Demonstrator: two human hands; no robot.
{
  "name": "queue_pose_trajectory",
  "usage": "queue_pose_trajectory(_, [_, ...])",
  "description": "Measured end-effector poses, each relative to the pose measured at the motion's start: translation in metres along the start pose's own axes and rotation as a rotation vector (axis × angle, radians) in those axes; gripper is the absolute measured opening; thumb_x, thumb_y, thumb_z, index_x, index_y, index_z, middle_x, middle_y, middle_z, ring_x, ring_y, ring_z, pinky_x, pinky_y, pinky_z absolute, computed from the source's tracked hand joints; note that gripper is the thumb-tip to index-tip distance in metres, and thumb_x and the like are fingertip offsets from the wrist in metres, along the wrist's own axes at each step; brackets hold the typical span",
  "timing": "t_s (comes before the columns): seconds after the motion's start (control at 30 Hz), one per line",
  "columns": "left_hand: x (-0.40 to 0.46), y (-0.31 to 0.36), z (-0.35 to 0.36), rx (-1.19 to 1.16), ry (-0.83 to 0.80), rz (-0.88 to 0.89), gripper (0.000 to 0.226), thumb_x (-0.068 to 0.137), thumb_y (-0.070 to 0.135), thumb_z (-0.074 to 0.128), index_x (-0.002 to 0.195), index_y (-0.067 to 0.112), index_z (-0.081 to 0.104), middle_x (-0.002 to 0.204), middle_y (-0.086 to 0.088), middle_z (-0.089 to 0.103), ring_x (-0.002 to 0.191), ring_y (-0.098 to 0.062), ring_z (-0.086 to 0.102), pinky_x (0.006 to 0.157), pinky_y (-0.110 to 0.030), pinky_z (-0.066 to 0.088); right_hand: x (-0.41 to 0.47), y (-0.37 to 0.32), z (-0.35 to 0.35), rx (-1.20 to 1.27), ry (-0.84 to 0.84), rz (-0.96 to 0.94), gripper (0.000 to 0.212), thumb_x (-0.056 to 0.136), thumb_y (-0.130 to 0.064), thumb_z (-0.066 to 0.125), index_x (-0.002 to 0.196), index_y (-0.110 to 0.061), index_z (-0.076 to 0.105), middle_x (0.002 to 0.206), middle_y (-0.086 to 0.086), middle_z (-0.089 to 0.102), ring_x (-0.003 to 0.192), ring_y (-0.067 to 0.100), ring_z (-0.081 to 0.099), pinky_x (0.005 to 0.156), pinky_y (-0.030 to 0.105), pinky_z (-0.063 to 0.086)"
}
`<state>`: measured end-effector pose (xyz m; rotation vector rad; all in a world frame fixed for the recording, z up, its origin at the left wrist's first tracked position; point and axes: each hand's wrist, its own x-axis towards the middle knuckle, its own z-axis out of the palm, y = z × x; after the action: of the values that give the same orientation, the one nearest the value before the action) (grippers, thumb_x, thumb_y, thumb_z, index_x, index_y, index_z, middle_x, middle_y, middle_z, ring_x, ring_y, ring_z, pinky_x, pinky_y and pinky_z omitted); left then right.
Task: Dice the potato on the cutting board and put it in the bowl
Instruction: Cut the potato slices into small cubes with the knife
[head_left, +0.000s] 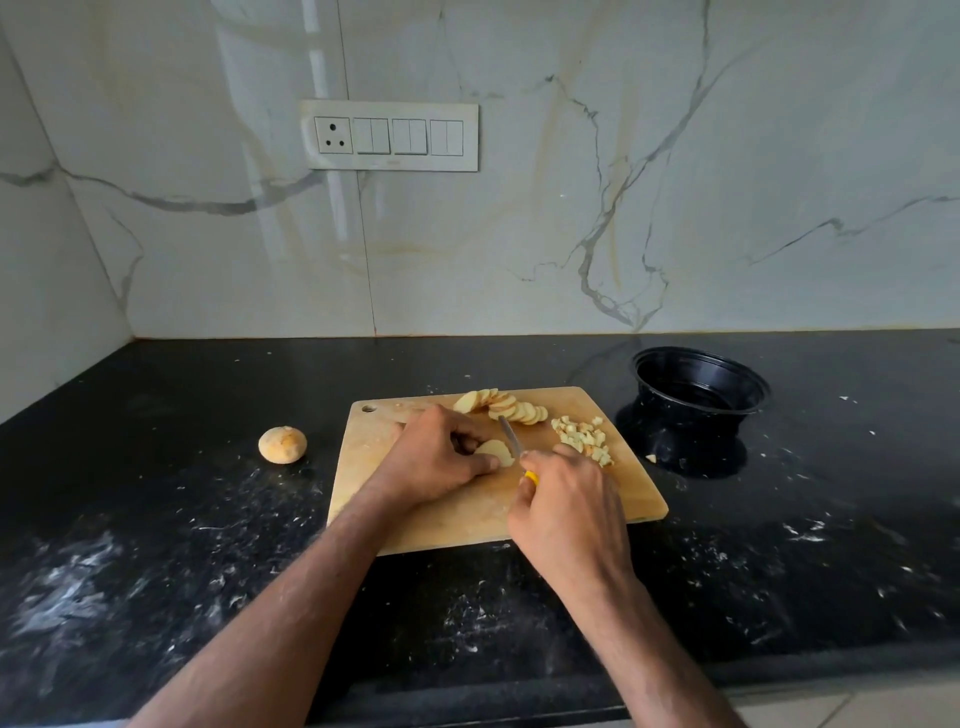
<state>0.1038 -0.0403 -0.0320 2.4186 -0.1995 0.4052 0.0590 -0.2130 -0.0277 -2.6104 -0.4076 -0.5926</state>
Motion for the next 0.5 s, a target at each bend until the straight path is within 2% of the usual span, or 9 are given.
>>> queue_pose_trajectory(0.07, [0.0,0.002,0.002,0.022,0.024,-0.038,0.013,0.077,0.031,0.084,0.086,0.038,0.077,0.063,0.011,0.056,0.066,-0.009,0.049,0.076,-0.039,0.047,0.004,-0.001,0.001,0.008,0.002,-0.01,0.026,0.088,-0.02,0.065,0.112,-0.018,0.074,0.097,-0.003,0.069,0.082,0.015,0.066,0.071,0.028,0.059])
queue_pose_trajectory(0.17, [0.0,0.005,0.004,0.03,0.055,-0.1,0.018,0.076,0.032,0.084,0.094,0.03,0.08,0.072,0.016,0.064,0.082,-0.014,0.058,0.092,-0.049,0.05,0.007,-0.003,0.004,-0.001,-0.005,-0.029,0.025,0.086,-0.021,0.067,0.111,-0.018,0.074,0.099,-0.003,0.07,0.08,0.014,0.067,0.07,0.027,0.059])
queue_pose_trajectory(0.23, [0.001,0.004,0.004,0.032,0.063,-0.124,0.021,0.075,0.032,0.086,0.095,0.026,0.081,0.078,0.02,0.066,0.092,-0.012,0.061,0.098,-0.049,0.047,0.008,-0.005,0.007,-0.011,-0.011,-0.045,0.026,0.085,-0.021,0.069,0.11,-0.018,0.075,0.099,-0.002,0.07,0.079,0.014,0.067,0.069,0.026,0.057])
queue_pose_trajectory(0.37, [0.003,0.004,0.007,0.026,0.081,-0.173,0.019,0.073,0.031,0.087,0.091,0.026,0.082,0.077,0.028,0.06,0.097,-0.007,0.057,0.102,-0.047,0.043,0.008,-0.006,0.009,-0.025,-0.028,-0.065,0.025,0.086,-0.018,0.069,0.11,-0.017,0.075,0.098,-0.001,0.069,0.078,0.015,0.067,0.07,0.025,0.058])
queue_pose_trajectory(0.5, [0.007,0.004,0.011,0.038,0.104,-0.25,0.02,0.073,0.032,0.087,0.092,0.028,0.081,0.093,0.022,0.069,0.108,-0.012,0.058,0.106,-0.049,0.034,0.008,-0.005,0.012,-0.017,-0.06,-0.082,0.028,0.087,-0.014,0.067,0.114,-0.015,0.073,0.101,-0.001,0.067,0.082,0.014,0.066,0.073,0.025,0.058])
